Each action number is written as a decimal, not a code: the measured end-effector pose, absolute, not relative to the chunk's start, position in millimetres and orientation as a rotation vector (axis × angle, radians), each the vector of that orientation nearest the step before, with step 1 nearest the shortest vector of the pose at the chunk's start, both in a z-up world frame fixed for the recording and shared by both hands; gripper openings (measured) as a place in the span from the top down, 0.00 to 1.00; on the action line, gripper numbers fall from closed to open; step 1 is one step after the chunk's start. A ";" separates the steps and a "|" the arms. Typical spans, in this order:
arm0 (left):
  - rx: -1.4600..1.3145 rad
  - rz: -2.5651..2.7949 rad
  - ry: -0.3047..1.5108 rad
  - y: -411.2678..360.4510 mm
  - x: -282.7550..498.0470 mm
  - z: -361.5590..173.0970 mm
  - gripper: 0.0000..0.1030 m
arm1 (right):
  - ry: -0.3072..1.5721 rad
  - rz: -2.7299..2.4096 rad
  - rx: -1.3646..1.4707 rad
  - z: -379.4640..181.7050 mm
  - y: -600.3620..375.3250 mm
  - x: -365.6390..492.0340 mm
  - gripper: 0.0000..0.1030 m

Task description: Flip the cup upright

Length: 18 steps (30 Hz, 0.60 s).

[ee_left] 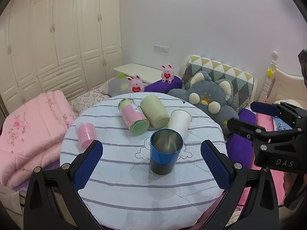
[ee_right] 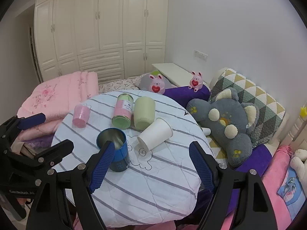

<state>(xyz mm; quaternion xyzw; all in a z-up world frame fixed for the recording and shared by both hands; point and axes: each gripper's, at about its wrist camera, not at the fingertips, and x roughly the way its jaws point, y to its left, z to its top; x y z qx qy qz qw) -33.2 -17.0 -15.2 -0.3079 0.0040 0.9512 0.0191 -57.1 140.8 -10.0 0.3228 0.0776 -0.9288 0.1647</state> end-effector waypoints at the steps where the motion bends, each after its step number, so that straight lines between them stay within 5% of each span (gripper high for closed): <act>1: -0.956 2.949 0.013 -16.2 -33.5 -15.0 0.00 | 0.220 -2.655 0.907 -9.2 141.1 -56.5 0.21; 18: -0.930 2.923 0.039 -7.5 -42.0 -9.8 0.00 | 0.160 -2.785 0.885 2.1 153.3 -55.4 0.21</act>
